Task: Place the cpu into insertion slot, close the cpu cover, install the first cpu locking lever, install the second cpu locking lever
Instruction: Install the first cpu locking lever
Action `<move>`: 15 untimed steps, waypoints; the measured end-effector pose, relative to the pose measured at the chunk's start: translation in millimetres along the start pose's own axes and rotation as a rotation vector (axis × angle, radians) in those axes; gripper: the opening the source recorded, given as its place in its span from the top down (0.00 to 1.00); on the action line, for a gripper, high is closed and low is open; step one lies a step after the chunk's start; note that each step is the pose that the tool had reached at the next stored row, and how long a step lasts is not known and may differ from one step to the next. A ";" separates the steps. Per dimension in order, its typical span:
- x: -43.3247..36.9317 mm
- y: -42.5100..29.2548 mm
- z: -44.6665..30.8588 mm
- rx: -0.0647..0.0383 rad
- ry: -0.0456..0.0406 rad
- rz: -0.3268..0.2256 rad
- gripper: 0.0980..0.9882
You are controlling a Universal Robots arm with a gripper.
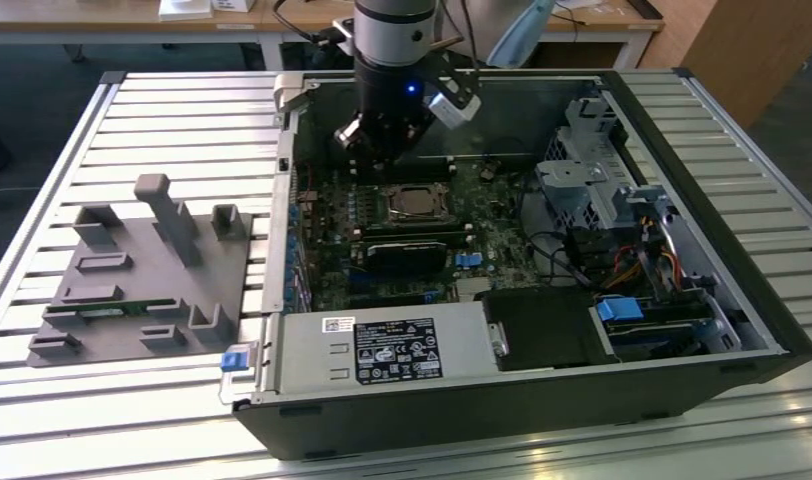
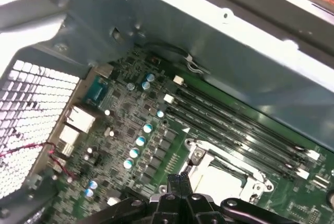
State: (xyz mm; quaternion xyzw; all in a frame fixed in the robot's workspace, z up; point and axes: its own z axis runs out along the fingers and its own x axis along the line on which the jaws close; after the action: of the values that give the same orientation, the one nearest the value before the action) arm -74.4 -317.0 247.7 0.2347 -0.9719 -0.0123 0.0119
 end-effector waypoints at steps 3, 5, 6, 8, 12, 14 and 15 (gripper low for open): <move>0.7 0.3 0.2 0.000 -0.0006 0.032 0.99; 0.8 0.4 0.2 0.000 -0.0007 0.034 0.99; 0.9 0.4 0.2 0.000 -0.0008 0.034 0.99; 1.2 0.6 0.2 0.000 -0.0007 0.034 0.99; 1.7 0.9 0.3 0.000 -0.0008 0.034 0.99; 2.0 1.0 0.3 0.000 -0.0008 0.034 0.99; 2.2 1.1 0.3 0.000 -0.0008 0.034 0.99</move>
State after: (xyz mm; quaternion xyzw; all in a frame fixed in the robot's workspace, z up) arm -76.9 -317.1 247.5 0.2183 -0.9757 -0.0124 0.0118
